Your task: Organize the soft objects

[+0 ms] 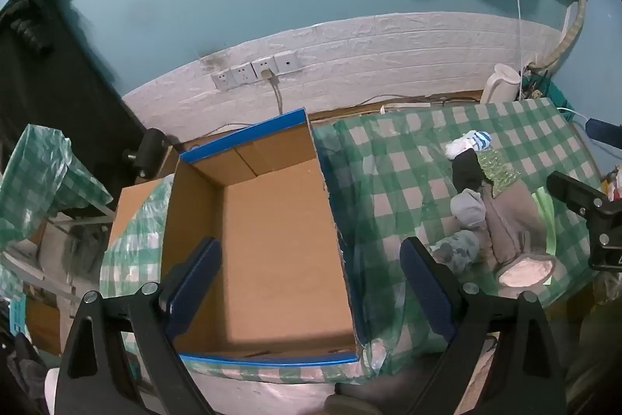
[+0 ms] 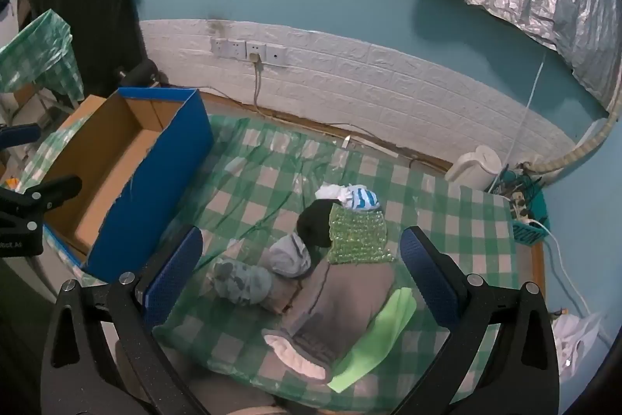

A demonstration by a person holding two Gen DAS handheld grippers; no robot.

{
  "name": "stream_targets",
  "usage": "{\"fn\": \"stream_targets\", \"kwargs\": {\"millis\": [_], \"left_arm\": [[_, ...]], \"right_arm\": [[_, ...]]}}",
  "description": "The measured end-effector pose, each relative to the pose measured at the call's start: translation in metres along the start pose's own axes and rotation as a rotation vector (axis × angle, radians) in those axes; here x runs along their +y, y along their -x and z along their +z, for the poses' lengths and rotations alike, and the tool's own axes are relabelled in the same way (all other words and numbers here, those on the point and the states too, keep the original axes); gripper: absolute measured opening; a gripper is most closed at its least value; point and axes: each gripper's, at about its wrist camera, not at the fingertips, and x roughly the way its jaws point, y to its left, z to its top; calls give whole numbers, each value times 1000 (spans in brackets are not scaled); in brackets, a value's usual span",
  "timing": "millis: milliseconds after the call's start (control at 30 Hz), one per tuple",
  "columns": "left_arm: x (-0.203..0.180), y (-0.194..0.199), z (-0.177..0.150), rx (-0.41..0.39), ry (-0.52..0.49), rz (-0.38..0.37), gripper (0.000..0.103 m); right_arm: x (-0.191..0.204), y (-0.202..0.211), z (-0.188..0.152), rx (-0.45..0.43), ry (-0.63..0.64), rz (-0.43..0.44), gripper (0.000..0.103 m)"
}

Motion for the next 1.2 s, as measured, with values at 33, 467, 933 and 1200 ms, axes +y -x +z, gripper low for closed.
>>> {"fn": "stream_targets", "kwargs": {"millis": [33, 467, 933, 1200], "left_arm": [[-1, 0, 0, -1, -4, 6, 94], [6, 2, -4, -16, 44, -19, 94], [-3, 2, -6, -10, 15, -13, 94], [-8, 4, -8, -16, 6, -16, 94]], "right_arm": [[0, 0, 0, 0, 1, -1, 101], [2, -5, -3, 16, 12, -9, 101], [2, -5, -3, 23, 11, -7, 101], [3, -8, -3, 24, 15, -4, 101]]}}
